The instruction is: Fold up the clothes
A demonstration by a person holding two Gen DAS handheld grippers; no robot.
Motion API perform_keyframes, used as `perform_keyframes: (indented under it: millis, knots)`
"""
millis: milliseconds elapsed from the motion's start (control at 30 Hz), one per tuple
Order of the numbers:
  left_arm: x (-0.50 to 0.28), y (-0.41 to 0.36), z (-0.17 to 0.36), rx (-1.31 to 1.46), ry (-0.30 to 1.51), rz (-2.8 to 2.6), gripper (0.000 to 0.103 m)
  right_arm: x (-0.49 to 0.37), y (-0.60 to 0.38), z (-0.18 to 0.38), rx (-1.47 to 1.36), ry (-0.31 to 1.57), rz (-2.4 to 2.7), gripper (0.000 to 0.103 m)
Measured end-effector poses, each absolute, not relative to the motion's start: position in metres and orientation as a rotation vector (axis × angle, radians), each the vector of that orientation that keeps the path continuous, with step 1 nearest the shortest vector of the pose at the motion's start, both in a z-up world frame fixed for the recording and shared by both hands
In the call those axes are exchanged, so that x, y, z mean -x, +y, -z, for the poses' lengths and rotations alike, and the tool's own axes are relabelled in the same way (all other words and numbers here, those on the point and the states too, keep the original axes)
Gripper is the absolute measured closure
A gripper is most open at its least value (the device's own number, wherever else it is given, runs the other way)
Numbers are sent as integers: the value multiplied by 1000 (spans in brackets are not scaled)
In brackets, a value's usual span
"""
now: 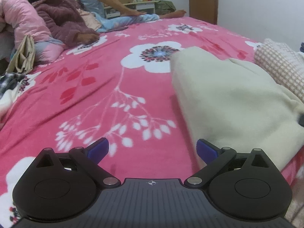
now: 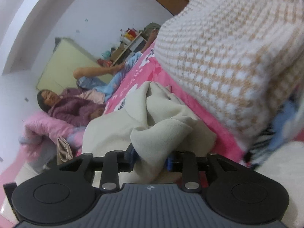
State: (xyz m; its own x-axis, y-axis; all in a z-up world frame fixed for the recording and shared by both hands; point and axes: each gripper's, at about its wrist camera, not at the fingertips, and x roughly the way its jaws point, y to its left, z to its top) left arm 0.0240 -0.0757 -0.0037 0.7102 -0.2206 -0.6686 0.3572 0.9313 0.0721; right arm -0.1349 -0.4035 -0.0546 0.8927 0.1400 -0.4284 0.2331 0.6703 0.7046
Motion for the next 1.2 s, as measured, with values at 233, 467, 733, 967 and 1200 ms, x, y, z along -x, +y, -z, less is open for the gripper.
perform_keyframes:
  millis: [233, 467, 733, 967, 1200]
  knots:
    - [7, -39, -9, -85, 671, 503, 4, 177, -380, 19, -579, 495, 73, 63]
    - [41, -85, 8, -304, 611, 604, 2, 149, -347, -14, -428, 386, 32, 77]
    - [21, -78, 28, -162, 693, 491, 0, 105, -358, 30, -470, 552, 109, 103]
    - [26, -63, 24, -108, 744, 518, 0, 106, -359, 30, -450, 570, 109, 103]
    - [37, -31, 3, 27, 703, 581, 1, 103, -347, -26, -355, 423, 45, 103]
